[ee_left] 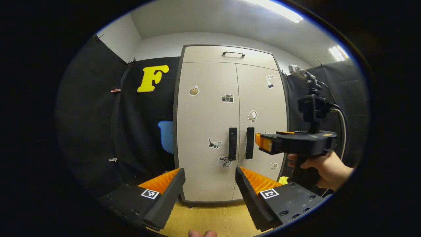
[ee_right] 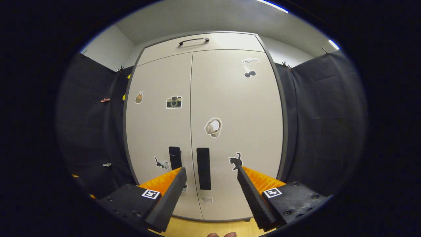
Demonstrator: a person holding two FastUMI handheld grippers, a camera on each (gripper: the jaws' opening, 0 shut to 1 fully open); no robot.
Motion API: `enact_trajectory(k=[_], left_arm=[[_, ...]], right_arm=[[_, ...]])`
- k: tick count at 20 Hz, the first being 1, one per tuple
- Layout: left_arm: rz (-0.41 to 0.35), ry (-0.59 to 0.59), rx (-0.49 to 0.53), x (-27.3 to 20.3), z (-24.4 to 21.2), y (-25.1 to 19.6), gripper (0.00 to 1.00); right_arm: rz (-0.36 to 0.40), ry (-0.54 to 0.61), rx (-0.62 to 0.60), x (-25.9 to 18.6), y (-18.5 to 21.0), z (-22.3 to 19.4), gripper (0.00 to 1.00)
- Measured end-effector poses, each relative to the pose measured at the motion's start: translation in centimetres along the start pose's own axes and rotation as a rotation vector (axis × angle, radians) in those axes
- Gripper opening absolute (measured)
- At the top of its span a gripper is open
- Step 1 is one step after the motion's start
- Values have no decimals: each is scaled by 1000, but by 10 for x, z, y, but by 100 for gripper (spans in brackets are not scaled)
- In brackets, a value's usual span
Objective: Open the right door of the double-door shoe cabinet with the right hand, and open the left door with the left hand.
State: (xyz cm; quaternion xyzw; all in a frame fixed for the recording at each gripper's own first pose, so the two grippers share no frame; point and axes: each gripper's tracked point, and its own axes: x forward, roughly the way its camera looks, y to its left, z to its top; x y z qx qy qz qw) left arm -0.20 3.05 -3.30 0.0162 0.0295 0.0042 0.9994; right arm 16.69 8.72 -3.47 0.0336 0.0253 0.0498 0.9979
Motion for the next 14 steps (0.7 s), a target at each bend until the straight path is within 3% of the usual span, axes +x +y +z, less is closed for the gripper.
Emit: enact_trajectory(k=[6, 11, 12, 13, 14], left_arm=[[12, 12, -13, 4, -9, 12, 95], [18, 17, -16, 4, -13, 20, 95], [23, 20, -18, 4, -15, 23, 95], [29, 18, -20, 4, -14, 26, 95], [34, 13, -21, 3, -13, 28, 95]], right_arm=[[-8, 40, -55, 58, 11, -30, 98], [-11, 72, -40, 86, 20, -47, 90], [-22, 85, -26, 90, 20, -53, 83], [-37, 87, -16, 93, 19, -55, 49], [-49, 102, -9, 94, 19, -60, 50]])
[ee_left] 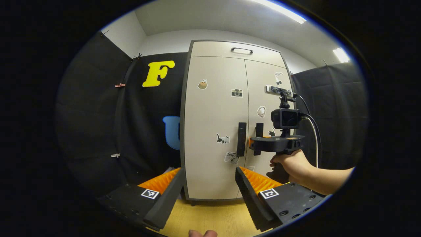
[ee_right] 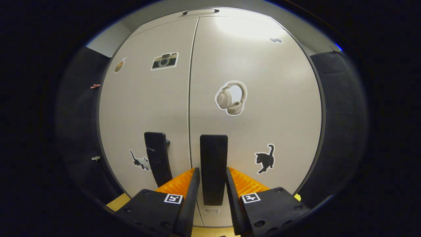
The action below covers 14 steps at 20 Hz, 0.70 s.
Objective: Open the right door of the double-door shoe cabinet with the right hand, and open the left door with the left hand.
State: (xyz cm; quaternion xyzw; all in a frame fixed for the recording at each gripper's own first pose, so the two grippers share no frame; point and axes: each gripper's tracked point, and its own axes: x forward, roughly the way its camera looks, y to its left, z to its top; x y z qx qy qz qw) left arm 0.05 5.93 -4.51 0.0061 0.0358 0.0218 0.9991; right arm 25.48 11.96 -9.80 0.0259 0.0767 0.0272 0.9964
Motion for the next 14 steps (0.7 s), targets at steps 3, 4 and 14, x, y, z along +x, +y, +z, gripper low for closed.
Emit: enact_trajectory(k=[3, 4, 14], left_arm=[[14, -4, 0, -2, 1, 7, 95], [17, -4, 1, -2, 1, 8, 95], [36, 1, -3, -16, 0, 9, 95]], right_arm=[[-32, -36, -49, -1, -2, 2, 42], [-34, -32, -61, 1, -2, 1, 42], [-24, 5, 18, -2, -4, 0, 19]])
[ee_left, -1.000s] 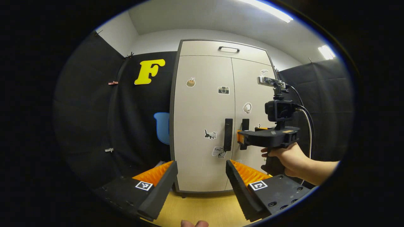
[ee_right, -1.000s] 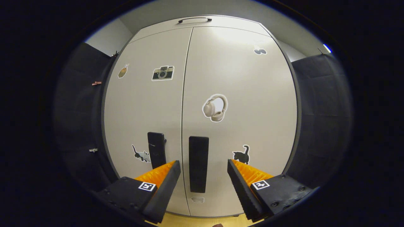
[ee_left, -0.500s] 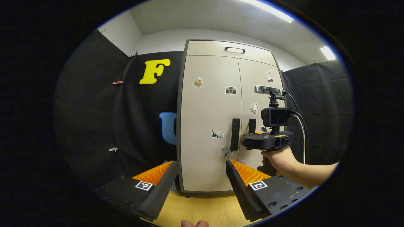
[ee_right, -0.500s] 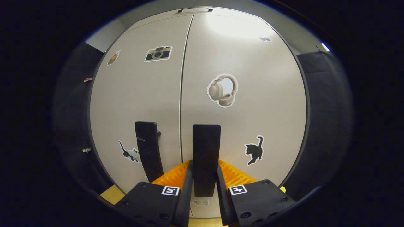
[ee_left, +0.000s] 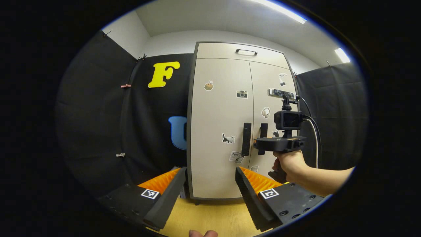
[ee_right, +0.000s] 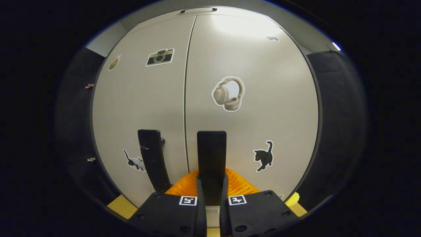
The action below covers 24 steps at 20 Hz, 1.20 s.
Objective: Open the right door of the double-door shoe cabinet with the right hand, and open the left door with the left hand.
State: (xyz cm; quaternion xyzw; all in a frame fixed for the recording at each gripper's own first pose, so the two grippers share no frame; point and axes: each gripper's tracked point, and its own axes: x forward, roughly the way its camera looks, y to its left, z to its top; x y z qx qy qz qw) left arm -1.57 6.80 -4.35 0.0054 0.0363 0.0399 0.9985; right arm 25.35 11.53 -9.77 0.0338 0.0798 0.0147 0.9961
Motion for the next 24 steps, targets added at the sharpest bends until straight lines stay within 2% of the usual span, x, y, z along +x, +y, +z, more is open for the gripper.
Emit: enact_trajectory(k=[1, 4, 15, 24], left_arm=[[4, -2, -1, -2, 1, 0, 95], [12, -9, -4, -8, 3, -3, 95], [25, -19, 17, -28, 8, -30, 95], [-10, -16, 10, -35, 10, -73, 95]], right_arm=[[2, 0, 3, 2, 0, 1, 12], [21, 0, -7, -7, 0, 1, 12], [166, -6, 23, -55, -18, 10, 12], [175, -32, 38, -78, -46, 16, 12]])
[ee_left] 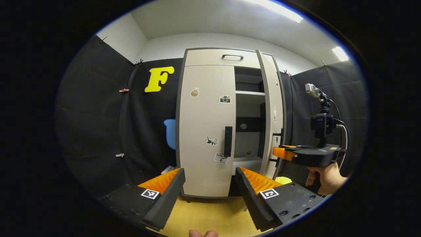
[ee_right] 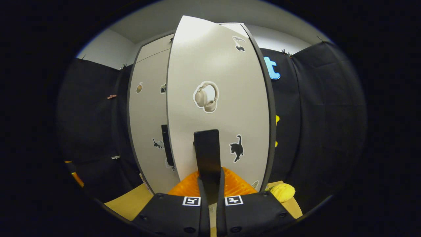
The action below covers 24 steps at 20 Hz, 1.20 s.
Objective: Open the right door of the double-door shoe cabinet with the right hand, and open the left door with the left hand.
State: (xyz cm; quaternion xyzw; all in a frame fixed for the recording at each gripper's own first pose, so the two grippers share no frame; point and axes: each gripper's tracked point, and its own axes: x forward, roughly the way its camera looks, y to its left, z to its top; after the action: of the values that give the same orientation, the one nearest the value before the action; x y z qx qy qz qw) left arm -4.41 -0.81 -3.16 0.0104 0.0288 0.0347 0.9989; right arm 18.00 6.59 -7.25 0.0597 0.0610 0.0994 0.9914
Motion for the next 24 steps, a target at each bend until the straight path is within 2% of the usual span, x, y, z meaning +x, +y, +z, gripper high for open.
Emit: enact_trajectory(k=[4, 9, 14, 24], left_arm=[[-30, 6, -3, 6, -1, -23, 95], [-71, 19, -35, 16, -2, -47, 95], [-84, 14, -22, 22, 0, -55, 95], [-116, 4, -9, 39, 5, -77, 95]], right_arm=[[-31, -12, 19, -11, -12, 3, 11], [-70, -4, -27, -15, -15, 4, 11], [-106, -9, -11, -17, -22, 5, 11], [-122, -4, 19, -18, -35, 5, 10]])
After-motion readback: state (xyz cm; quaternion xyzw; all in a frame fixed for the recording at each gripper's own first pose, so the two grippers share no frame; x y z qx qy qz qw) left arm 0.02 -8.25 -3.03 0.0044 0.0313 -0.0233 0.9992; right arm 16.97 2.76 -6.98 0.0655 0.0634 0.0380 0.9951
